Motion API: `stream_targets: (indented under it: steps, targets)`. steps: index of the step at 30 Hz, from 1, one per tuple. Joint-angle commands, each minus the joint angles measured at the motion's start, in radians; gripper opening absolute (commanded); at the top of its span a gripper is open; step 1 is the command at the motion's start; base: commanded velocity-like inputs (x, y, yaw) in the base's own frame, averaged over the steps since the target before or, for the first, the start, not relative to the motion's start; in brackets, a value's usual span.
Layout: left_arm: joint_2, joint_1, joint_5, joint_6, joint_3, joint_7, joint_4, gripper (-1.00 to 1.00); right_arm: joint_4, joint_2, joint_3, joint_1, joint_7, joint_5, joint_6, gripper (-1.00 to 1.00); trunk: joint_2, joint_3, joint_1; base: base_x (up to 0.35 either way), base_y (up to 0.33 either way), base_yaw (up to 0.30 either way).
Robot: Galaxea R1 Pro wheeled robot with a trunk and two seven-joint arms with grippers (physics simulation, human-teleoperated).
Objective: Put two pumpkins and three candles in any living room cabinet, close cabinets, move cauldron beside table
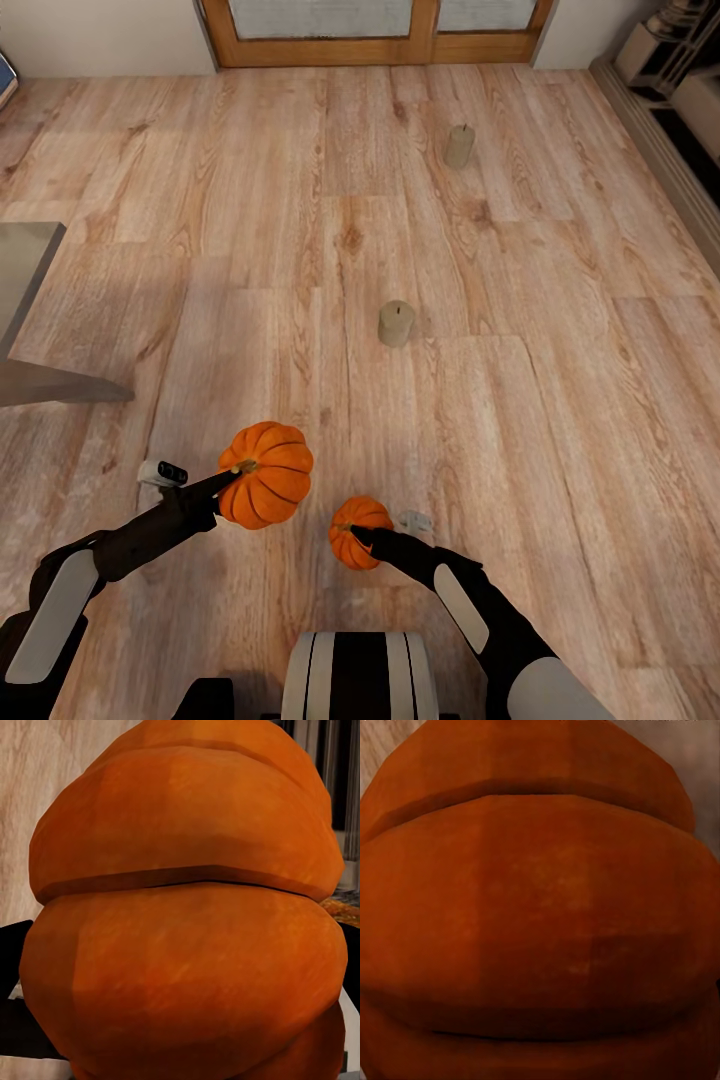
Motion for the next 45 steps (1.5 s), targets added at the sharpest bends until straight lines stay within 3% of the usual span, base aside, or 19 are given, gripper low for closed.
stream_targets:
  steps: [1, 20, 45]
  targets:
    - [0.0, 0.0, 0.0, 0.004, 0.001, -0.003, 0.0, -1.0, 0.001, 0.0, -0.002, 0.0, -0.038, 0.011, 0.003, -1.0, 0.0, -0.001, 0.0, 0.0, 0.0, 0.0]
    - [0.001, 0.0, 0.0, 0.004, 0.001, -0.003, 0.001, -1.0, 0.001, 0.0, -0.002, 0.0, -0.038, 0.011, 0.003, -1.0, 0.0, -0.001, 0.0, 0.0, 0.0, 0.0]
    - [-0.001, 0.0, -0.002, 0.004, -0.004, 0.001, 0.003, -1.0, -0.006, -0.006, -0.008, 0.0, -0.022, 0.002, 0.027, -1.0, 0.005, 0.084, -0.01, 0.0, 0.0, 0.0]
